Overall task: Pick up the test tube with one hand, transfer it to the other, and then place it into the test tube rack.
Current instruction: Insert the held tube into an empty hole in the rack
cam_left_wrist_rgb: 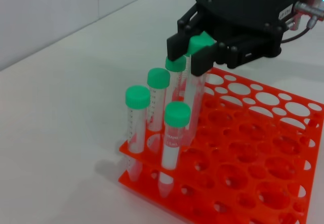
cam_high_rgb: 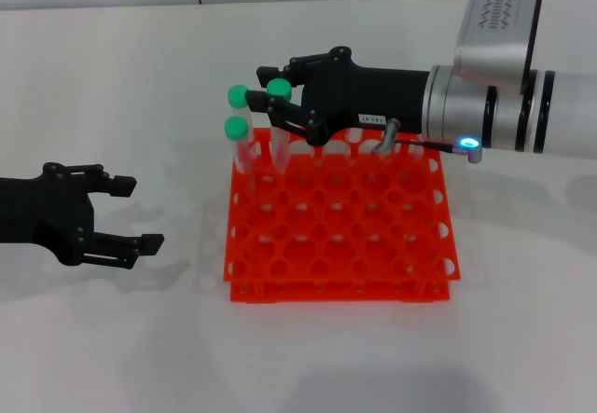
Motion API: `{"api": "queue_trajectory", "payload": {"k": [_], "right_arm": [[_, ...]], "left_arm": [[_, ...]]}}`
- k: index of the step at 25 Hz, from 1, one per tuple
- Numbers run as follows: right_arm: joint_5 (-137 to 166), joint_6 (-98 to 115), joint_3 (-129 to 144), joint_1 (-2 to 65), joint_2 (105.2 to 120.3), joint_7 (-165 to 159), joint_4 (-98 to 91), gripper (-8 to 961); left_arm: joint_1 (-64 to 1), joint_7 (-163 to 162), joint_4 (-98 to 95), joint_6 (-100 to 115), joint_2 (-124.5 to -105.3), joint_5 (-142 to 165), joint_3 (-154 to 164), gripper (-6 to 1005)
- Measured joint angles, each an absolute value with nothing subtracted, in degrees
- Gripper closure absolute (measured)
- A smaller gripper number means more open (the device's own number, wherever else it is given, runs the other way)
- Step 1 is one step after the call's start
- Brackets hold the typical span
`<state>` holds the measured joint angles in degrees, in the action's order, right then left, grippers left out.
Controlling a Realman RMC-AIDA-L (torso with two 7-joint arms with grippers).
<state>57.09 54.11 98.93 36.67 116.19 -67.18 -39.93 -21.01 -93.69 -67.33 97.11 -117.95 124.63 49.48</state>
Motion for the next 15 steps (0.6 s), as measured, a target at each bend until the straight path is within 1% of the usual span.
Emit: {"api": "queue_trajectory", "payload": {"k": [15], "right_arm": [[57.07, 52.55, 100.74, 36.81, 116.19, -66.73, -39.34, 678]], "left_arm": [[-21.09, -93.55, -67.32, 97.16, -118.17, 124.63, 49.56, 114]]}}
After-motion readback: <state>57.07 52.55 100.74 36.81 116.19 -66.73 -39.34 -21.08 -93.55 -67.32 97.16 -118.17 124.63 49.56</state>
